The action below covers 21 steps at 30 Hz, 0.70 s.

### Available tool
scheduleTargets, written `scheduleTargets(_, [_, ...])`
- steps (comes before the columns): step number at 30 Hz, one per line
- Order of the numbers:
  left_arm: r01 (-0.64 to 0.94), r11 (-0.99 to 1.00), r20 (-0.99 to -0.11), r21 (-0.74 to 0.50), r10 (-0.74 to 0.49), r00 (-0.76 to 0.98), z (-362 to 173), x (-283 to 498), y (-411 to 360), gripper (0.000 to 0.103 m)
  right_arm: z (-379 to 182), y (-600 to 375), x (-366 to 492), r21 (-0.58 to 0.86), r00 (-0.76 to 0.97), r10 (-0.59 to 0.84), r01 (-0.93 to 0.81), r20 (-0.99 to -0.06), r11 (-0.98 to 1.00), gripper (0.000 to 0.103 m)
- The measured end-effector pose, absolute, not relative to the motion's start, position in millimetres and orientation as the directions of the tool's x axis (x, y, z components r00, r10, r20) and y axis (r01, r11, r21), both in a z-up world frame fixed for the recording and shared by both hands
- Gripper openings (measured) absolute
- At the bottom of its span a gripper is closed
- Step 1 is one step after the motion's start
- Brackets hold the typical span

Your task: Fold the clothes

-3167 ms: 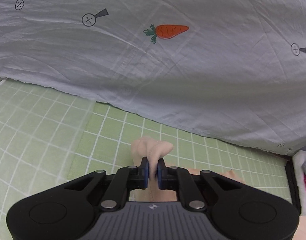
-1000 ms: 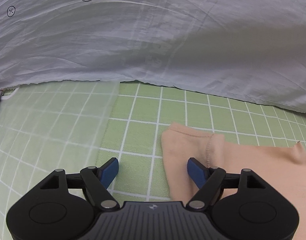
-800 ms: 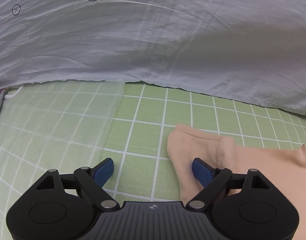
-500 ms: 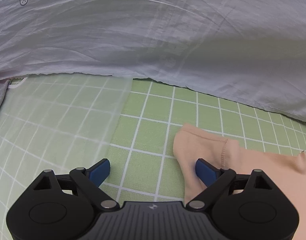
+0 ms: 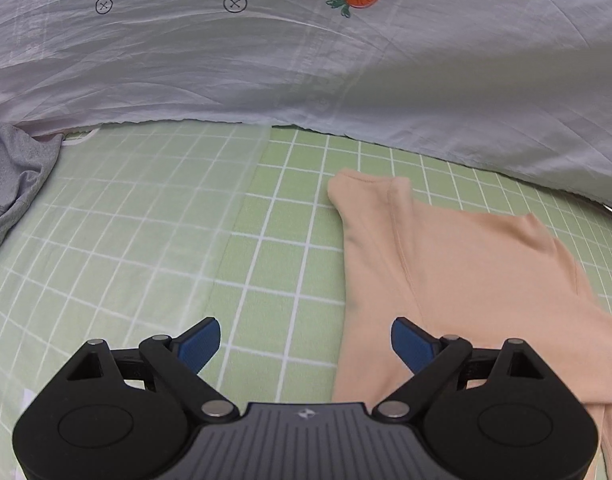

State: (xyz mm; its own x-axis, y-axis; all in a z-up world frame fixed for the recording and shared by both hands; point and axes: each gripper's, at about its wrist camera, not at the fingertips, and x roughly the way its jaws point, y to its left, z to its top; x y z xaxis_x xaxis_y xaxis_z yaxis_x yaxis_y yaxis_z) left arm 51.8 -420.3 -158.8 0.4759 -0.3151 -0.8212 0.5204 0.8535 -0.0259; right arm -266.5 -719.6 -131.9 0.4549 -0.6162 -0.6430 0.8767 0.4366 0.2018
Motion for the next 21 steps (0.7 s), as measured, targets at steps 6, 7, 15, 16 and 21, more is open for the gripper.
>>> scheduleTargets(6, [0.596,0.797,-0.848,0.098,-0.247,0.469,-178.6,10.5,-425.9,0.092,-126.9,-704.2,-274.8,0.232,0.478,-0.611,0.867,-0.631,0.44,0.004])
scheduleTargets(7, [0.593,0.799,-0.847,0.096,-0.247,0.47,-178.4,8.0,-424.4,0.092,-126.8,-701.7,-276.2,0.236,0.481,-0.609,0.866,-0.631,0.44,0.004])
scheduleTargets(15, [0.607,0.793,-0.87,0.049,-0.265,0.417,-178.6,-8.8,-413.3,0.092,-125.4,-684.8,-283.7,0.277,0.511,-0.591,0.852,-0.625,0.444,0.004])
scheduleTargets(16, [0.604,0.796,-0.87,0.043,-0.267,0.414,-178.1,-9.8,-411.1,0.092,-122.9,-682.4,-282.9,0.279,0.521,-0.589,0.845,-0.617,0.456,0.004])
scheduleTargets(21, [0.59,0.808,-0.874,0.014,-0.277,0.4,-175.6,-14.6,-400.3,0.092,-110.6,-668.0,-277.4,0.29,0.576,-0.574,0.806,-0.581,0.516,0.004])
